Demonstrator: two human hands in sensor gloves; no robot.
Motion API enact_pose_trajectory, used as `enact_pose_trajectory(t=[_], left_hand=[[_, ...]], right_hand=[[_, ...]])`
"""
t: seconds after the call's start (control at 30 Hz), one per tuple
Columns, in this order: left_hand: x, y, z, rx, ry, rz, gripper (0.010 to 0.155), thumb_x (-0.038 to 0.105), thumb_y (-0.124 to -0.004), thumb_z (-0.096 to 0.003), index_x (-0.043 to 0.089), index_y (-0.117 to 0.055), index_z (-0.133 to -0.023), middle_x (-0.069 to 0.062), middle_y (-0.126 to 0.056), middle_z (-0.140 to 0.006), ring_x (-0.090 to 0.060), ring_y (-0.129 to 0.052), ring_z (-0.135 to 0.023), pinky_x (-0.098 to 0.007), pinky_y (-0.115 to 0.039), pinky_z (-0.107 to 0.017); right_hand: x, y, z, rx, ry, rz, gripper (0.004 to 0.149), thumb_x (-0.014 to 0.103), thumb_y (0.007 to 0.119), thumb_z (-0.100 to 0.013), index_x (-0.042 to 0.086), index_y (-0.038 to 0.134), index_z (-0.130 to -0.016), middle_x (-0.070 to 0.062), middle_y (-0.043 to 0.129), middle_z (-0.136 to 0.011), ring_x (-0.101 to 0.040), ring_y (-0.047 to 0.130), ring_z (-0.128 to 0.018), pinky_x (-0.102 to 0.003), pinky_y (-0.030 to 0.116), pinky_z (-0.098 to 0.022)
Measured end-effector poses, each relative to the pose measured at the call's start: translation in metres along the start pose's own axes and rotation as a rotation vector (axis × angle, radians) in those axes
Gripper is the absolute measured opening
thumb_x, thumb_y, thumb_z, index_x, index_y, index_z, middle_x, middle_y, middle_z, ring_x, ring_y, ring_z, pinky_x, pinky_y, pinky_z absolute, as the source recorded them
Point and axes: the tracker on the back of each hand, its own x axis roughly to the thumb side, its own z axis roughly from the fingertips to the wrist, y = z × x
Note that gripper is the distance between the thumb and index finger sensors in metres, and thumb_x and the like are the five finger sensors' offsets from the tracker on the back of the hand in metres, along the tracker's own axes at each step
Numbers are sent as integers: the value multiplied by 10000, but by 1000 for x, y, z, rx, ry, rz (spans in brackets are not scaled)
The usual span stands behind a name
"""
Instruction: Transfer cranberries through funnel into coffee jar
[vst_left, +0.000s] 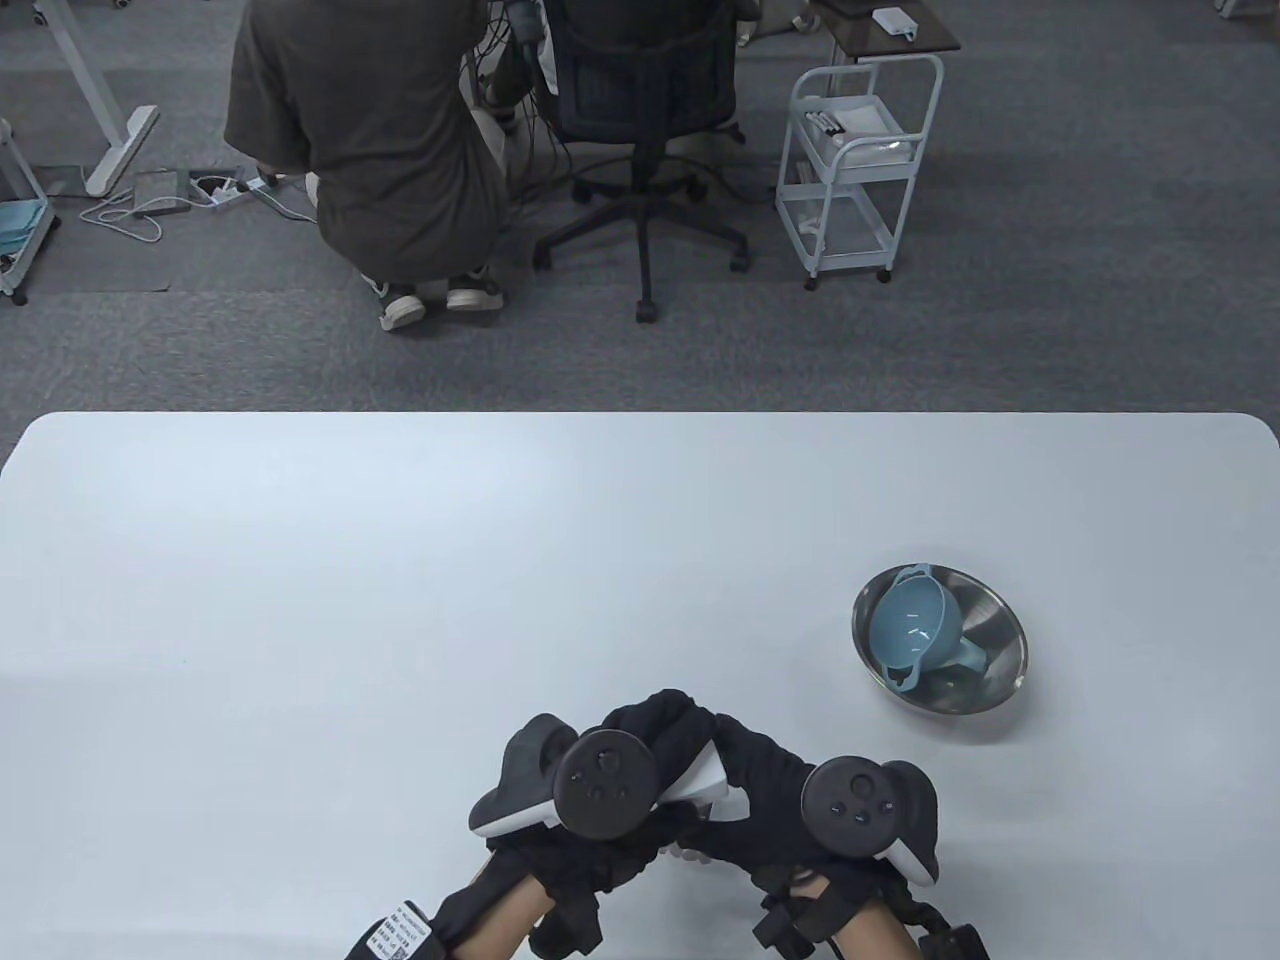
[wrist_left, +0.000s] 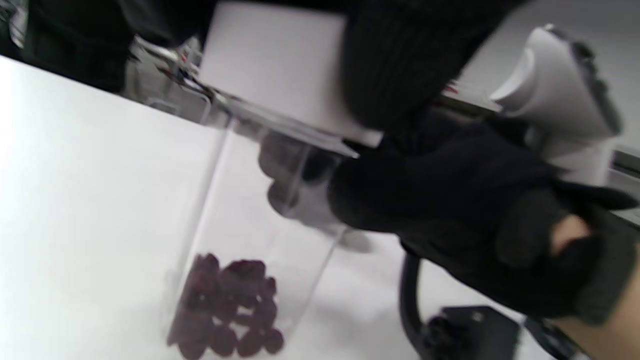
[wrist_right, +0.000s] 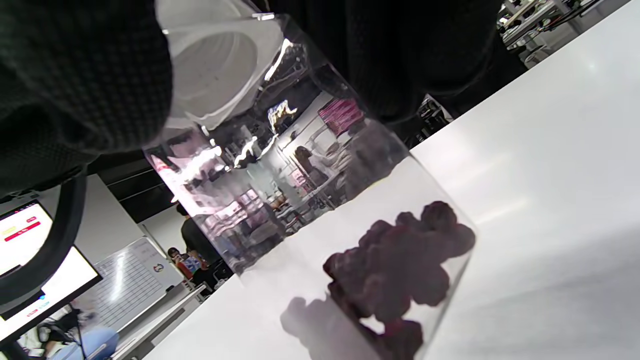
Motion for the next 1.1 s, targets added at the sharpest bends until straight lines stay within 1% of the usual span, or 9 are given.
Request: enact_pose_trajectory(t=[0.2, 0.3, 0.4, 0.47, 0.6, 0.73, 0.83, 0.93, 1.1], left_hand=[[-2, 6, -2, -84, -31, 3, 727, 262, -840, -490, 192, -498, -1128, -130, -389, -1210, -484, -469, -1121, -649, -479, -772], [-3, 9, 3, 66, 21, 7, 749, 516, -774, -503, 204, -523, -1136, -114, -486, -1214, -476, -543, -1115, -638, -525, -765], [2, 10, 9, 233, 146, 29, 778, 590, -728, -509, 170, -543, -1137, -167, -521, -1202, -505, -639, -1059, -599, -621, -725], [7, 8, 12, 279, 244, 3, 812, 636, -688, -512, 127, -558, -1131, -224, -567, -1170, -501, -732, -996, -565, -683, -689], [22, -1, 7, 216, 375, -213, 890, 713, -632, -506, 82, -553, -1129, -269, -616, -1130, -474, -838, -888, -506, -752, -634], [29, -11, 0, 184, 448, -280, 975, 767, -609, -476, 44, -531, -1126, -277, -637, -1105, -409, -890, -815, -476, -774, -606], [30, -14, -6, 209, 413, -302, 911, 693, -666, -493, 36, -542, -1113, -294, -645, -1077, -403, -889, -802, -479, -771, -609], [26, -12, -9, 160, 304, -272, 888, 638, -693, -511, 30, -496, -1127, -312, -580, -1104, -436, -842, -850, -513, -734, -644], [15, 1, -7, 105, 165, -110, 829, 537, -762, -519, 84, -460, -1143, -265, -507, -1163, -472, -751, -949, -581, -658, -703]], right_hand=[[0, 1, 0, 14, -12, -5, 949, 550, 989, -329, 3, 570, -981, -194, 794, -948, -377, 924, -751, -446, 796, -541], [1, -1, 0, -20, 1, 18, 952, 556, 984, -332, 3, 565, -984, -190, 792, -952, -373, 923, -754, -443, 796, -542], [-1, -4, 1, -71, 31, 28, 949, 559, 979, -338, 1, 564, -984, -194, 791, -950, -374, 924, -753, -444, 797, -539], [-2, -5, 2, -88, 52, 42, 949, 558, 978, -340, -2, 563, -983, -196, 789, -951, -376, 923, -752, -447, 795, -538], [-1, -5, 2, -103, 70, 69, 948, 559, 978, -340, -5, 565, -981, -198, 793, -946, -378, 928, -745, -449, 797, -534], [1, -4, 2, -103, 67, 94, 945, 566, 977, -339, -9, 578, -976, -199, 806, -935, -374, 938, -735, -444, 806, -525], [-1, -4, 2, -111, 71, 90, 944, 570, 976, -337, -11, 586, -971, -200, 814, -929, -373, 944, -728, -445, 810, -521], [-2, -7, 3, -122, 62, 85, 941, 565, 982, -334, -12, 593, -967, -201, 819, -925, -374, 948, -726, -447, 812, -520], [0, -12, 2, -119, 8, 59, 939, 560, 987, -329, -9, 597, -966, -198, 823, -926, -377, 946, -729, -448, 810, -524]])
